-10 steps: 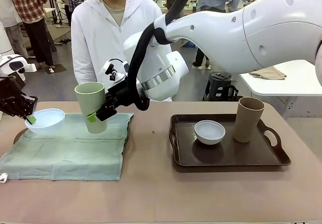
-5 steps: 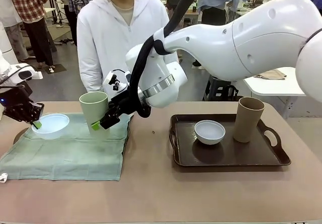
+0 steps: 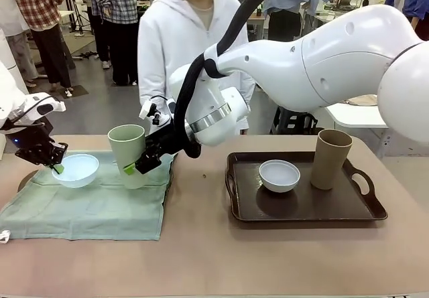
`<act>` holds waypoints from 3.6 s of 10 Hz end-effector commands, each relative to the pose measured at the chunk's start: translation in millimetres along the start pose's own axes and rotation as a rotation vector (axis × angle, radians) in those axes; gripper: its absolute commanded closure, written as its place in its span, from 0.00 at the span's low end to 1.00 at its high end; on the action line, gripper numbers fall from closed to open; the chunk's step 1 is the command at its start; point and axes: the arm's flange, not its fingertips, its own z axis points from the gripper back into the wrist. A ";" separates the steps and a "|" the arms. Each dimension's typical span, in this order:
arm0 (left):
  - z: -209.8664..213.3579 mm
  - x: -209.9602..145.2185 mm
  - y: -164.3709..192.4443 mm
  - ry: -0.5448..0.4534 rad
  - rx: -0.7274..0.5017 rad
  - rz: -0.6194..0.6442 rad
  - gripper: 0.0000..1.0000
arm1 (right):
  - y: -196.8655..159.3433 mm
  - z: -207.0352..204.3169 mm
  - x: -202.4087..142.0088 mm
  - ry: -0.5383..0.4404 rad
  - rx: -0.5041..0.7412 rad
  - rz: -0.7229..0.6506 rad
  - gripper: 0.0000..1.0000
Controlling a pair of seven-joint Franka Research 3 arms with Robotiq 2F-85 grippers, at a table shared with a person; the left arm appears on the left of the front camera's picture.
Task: Set up a tray with a mat and arrange the tableware.
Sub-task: Place the Picnic Bowl and Reusable plastic cup back onto the Handle tray in front of the human's position.
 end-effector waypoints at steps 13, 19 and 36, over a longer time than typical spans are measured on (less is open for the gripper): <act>-19.8 4.1 6.7 0.061 0.007 -0.012 0.00 | -3.0 7.1 -10.4 0.142 -0.040 -0.070 0.00; 25.9 -14.0 -13.4 0.079 -0.021 -0.108 0.00 | 26.3 59.1 16.9 0.334 -0.087 -0.213 0.00; 158.2 -65.3 -198.2 0.084 0.160 -0.079 0.00 | 140.7 229.1 109.0 0.878 -0.562 -1.125 0.00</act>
